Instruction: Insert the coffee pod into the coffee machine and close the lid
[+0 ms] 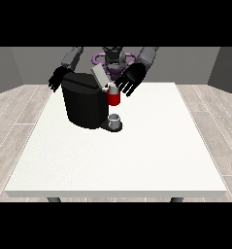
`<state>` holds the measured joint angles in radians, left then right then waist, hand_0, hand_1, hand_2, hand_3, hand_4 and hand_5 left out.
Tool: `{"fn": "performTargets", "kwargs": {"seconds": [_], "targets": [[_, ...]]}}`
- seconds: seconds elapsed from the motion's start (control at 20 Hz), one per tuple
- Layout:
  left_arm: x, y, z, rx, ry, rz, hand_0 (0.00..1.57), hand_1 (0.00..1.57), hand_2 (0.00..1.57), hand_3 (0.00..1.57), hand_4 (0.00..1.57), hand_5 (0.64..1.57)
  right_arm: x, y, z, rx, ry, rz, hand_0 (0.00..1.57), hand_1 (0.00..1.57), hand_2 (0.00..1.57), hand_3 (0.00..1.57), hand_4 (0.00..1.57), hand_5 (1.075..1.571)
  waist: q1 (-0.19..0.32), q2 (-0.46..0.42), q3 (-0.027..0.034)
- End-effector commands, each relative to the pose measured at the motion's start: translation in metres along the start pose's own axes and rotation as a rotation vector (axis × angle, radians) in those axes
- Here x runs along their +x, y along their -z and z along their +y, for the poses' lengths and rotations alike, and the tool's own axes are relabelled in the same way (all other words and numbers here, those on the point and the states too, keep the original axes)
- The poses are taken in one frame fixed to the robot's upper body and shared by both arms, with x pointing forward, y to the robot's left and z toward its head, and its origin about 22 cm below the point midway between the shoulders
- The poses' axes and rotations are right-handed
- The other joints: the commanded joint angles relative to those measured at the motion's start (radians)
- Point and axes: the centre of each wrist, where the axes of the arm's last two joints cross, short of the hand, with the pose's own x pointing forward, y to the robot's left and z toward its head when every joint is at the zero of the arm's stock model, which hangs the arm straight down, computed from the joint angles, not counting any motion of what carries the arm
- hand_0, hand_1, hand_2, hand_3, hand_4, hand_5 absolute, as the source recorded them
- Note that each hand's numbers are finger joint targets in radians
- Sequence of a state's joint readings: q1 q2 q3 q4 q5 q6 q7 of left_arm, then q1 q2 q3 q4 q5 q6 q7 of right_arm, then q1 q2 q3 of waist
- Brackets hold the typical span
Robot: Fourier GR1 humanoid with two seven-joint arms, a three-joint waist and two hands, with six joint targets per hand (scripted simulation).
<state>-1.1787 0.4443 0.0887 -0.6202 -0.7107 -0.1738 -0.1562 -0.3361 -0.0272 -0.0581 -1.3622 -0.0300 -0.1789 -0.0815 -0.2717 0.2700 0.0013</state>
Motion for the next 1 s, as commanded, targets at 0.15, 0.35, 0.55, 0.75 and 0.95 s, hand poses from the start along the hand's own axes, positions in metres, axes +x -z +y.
{"fn": "performTargets", "kwargs": {"seconds": [0.15,0.35,0.55,0.75,0.95], "targets": [[-0.006,-0.004,-0.021,-0.111,0.068,0.020,0.00,0.00,0.00,0.00,0.00,1.571,-0.021,-0.013,-0.009,-0.012,0.011,0.053,0.00,0.00,0.00,0.00,0.41,1.571,0.016,-0.043,-0.0007],[0.006,0.001,0.001,-0.086,0.068,-0.010,0.00,0.00,0.00,0.00,0.00,1.571,-0.025,-0.007,-0.012,-0.054,-0.013,0.023,0.00,0.00,0.00,0.00,0.37,1.571,0.038,-0.012,-0.0007],[-0.013,-0.009,-0.024,-0.094,0.062,-0.006,0.00,0.00,0.00,0.00,0.00,1.571,-0.034,-0.018,-0.036,-0.057,-0.036,0.068,0.00,0.00,0.00,0.00,0.34,1.571,0.036,-0.051,-0.0010],[-0.022,-0.012,-0.020,-0.121,0.050,0.041,0.00,0.00,0.00,0.00,0.00,1.571,-0.042,-0.032,-0.028,-0.042,-0.014,0.114,0.00,0.00,0.00,0.00,0.38,1.571,0.022,-0.097,-0.0011],[-0.037,-0.021,-0.006,-0.094,0.025,0.022,0.00,0.00,0.00,0.00,0.00,1.571,-0.025,-0.015,-0.031,-0.069,0.001,0.083,0.00,0.00,0.00,0.00,0.36,1.571,0.057,-0.098,-0.0015]]}}
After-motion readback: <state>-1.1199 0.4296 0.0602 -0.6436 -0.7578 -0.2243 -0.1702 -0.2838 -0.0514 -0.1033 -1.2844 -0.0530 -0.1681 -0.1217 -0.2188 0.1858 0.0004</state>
